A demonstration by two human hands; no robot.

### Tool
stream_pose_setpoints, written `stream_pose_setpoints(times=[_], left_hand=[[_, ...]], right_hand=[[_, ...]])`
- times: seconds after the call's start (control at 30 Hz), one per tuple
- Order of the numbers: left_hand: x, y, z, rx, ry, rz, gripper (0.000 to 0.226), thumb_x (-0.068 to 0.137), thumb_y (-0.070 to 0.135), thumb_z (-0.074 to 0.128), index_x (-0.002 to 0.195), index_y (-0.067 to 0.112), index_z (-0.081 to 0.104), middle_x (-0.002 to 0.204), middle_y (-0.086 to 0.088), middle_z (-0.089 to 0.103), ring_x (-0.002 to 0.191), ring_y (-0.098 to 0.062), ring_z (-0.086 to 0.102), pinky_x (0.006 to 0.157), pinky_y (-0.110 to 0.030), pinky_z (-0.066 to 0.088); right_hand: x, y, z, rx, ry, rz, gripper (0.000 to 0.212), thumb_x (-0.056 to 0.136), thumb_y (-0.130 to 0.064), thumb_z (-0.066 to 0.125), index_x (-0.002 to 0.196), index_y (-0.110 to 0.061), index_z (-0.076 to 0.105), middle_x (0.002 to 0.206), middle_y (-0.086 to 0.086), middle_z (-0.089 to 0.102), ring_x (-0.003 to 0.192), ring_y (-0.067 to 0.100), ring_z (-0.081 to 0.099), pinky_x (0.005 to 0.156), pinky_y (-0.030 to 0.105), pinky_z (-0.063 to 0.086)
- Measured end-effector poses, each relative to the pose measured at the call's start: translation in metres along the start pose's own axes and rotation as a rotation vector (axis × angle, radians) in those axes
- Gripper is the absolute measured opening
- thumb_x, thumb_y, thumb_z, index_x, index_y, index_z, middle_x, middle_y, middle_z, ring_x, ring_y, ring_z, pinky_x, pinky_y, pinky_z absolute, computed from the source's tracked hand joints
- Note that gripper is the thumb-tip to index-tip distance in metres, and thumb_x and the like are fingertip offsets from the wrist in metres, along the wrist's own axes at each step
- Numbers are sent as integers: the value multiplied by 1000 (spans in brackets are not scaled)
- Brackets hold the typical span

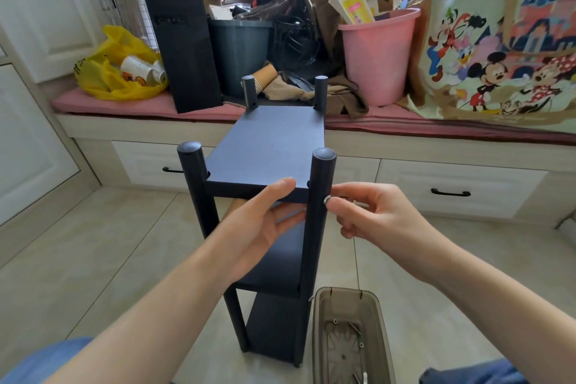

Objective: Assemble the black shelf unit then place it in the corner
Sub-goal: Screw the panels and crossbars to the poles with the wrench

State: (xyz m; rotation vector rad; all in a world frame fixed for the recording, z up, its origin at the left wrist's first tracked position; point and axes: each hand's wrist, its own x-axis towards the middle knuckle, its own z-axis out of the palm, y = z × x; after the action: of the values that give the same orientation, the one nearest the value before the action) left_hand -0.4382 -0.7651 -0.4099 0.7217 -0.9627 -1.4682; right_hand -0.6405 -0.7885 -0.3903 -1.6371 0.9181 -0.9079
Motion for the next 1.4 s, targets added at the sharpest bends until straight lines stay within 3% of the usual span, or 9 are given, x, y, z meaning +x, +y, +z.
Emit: stream_pose_setpoints(times=[0.27, 0.37, 0.47, 0.8, 0.9, 1.07, 1.13, 1.27, 1.4], left_hand=[[-3, 3, -8, -46, -3, 8, 61, 92, 28, 72, 139, -2, 46, 131, -21, 66, 120, -37, 65, 92, -36, 57], [-4, 7, -16, -89, -25, 26, 53, 92, 30, 73, 133, 2, 54, 134, -21, 64, 124, -37, 63, 95, -37, 56], [-4, 15, -23, -112, -25, 32, 32, 93, 29, 72, 120, 10, 70, 136, -19, 64, 127, -35, 61, 99, -38, 54], [-7, 50, -69, -242, 64, -7, 41, 89, 30, 69, 124, 8, 70, 136, -15, 65, 128, -27, 61, 101, -37, 54], [-13, 62, -93, -274, 104, 14, 46, 89, 29, 69, 128, 6, 64, 135, -14, 66, 130, -28, 60, 103, -38, 53], [-28, 74, -141, -328, 170, 67, 40, 90, 32, 68, 122, 9, 72, 131, -11, 68, 129, -27, 61, 102, -37, 53], [-35, 76, -161, -370, 203, 91, 36, 90, 32, 68, 117, 9, 75, 128, -11, 69, 128, -27, 61, 100, -38, 54], [-50, 74, -205, -463, 247, 118, 35, 87, 32, 72, 112, 8, 76, 126, -9, 70, 130, -26, 60, 99, -38, 55], [-69, 63, -245, -581, 311, 150, 38, 83, 31, 74, 110, 4, 77, 127, -11, 70, 126, -28, 63, 98, -39, 56]], right_hand=[[5, -4, 10, -17, 15, -47, 12, 88, -27, 70, 99, -23, 75, 72, -12, 66, 63, 9, 61, 65, 24, 55], [13, -8, 17, -32, 7, -46, 14, 87, -30, 70, 99, -23, 74, 75, -9, 65, 63, 13, 60, 71, 34, 57], [24, -11, 27, -43, 4, -61, 11, 88, -31, 70, 97, -26, 74, 73, -11, 65, 61, 10, 58, 69, 30, 57], [77, -26, 79, -26, -45, -61, 13, 87, -34, 73, 97, -27, 74, 75, -16, 68, 79, 3, 68, 64, 17, 55], [93, -32, 106, -58, -59, -73, 19, 87, -39, 71, 101, -27, 72, 88, -4, 69, 87, 10, 69, 68, 23, 60], [118, -35, 164, -87, -103, -107, 20, 86, -48, 69, 99, -33, 72, 82, -19, 69, 89, 5, 68, 81, 30, 59], [127, -32, 189, -94, -111, -112, 28, 86, -52, 67, 103, -30, 73, 86, -13, 71, 88, 7, 68, 78, 29, 58], [143, -24, 236, -159, -144, -125, 36, 85, -59, 64, 103, -29, 73, 91, 1, 71, 88, 19, 67, 82, 41, 59], [156, -10, 283, -202, -219, -91, 35, 83, -63, 64, 99, -33, 72, 94, -5, 70, 90, 12, 66, 83, 35, 59]])
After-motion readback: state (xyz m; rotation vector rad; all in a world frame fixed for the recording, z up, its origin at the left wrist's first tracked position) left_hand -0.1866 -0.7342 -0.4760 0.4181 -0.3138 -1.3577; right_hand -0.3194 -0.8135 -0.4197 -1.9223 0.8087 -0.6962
